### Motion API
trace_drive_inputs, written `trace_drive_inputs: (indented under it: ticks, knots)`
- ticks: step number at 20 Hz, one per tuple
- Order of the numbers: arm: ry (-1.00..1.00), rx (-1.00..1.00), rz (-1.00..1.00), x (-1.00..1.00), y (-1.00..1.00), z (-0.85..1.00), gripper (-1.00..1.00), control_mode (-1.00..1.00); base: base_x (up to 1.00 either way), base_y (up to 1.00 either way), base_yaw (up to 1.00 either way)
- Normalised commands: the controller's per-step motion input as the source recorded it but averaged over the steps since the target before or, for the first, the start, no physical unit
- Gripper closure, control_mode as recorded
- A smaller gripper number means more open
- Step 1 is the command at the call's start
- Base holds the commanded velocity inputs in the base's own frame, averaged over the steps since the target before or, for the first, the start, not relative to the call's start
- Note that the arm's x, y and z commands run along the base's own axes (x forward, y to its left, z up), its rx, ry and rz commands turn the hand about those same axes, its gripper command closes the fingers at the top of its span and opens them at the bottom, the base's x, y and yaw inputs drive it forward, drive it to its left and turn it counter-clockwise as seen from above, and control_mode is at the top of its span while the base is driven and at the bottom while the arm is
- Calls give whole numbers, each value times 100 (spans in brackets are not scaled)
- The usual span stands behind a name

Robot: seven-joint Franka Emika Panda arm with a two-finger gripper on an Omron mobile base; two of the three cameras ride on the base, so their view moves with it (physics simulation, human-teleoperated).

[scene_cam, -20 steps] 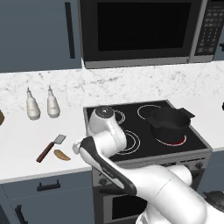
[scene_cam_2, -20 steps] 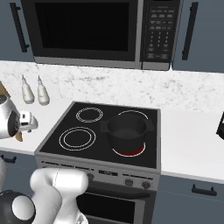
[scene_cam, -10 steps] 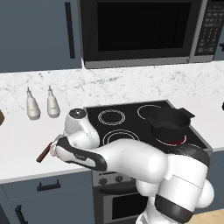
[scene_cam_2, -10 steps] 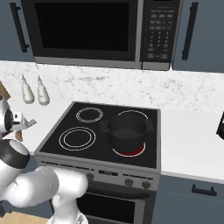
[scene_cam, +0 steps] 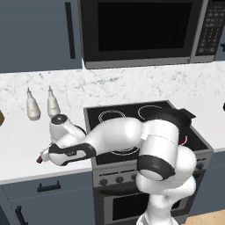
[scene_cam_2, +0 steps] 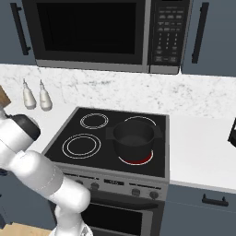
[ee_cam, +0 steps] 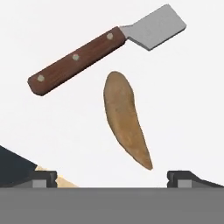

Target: Put the sweet potato and lemon in the pot. Retrieve the spatula and lightly stir the vegetables in the pot.

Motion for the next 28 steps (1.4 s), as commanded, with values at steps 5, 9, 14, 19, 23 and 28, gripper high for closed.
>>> trace_drive_inputs:
  ticks: [5,9,14,19,23,28]
  knots:
    - [0,-14,-5,34,1,-37,-100,-100,0,0,0]
    - [2,-5,-4,50,1,-30,-100,-100,0,0,0]
    - [4,0,0,43,13,-26,-100,-100,0,0,0]
    - [3,0,0,15,21,-18,100,-100,0,0,0]
    - [0,0,-3,-21,1,0,100,-100,0,0,0]
    - [-1,0,-9,-67,-27,22,100,-100,0,0,0]
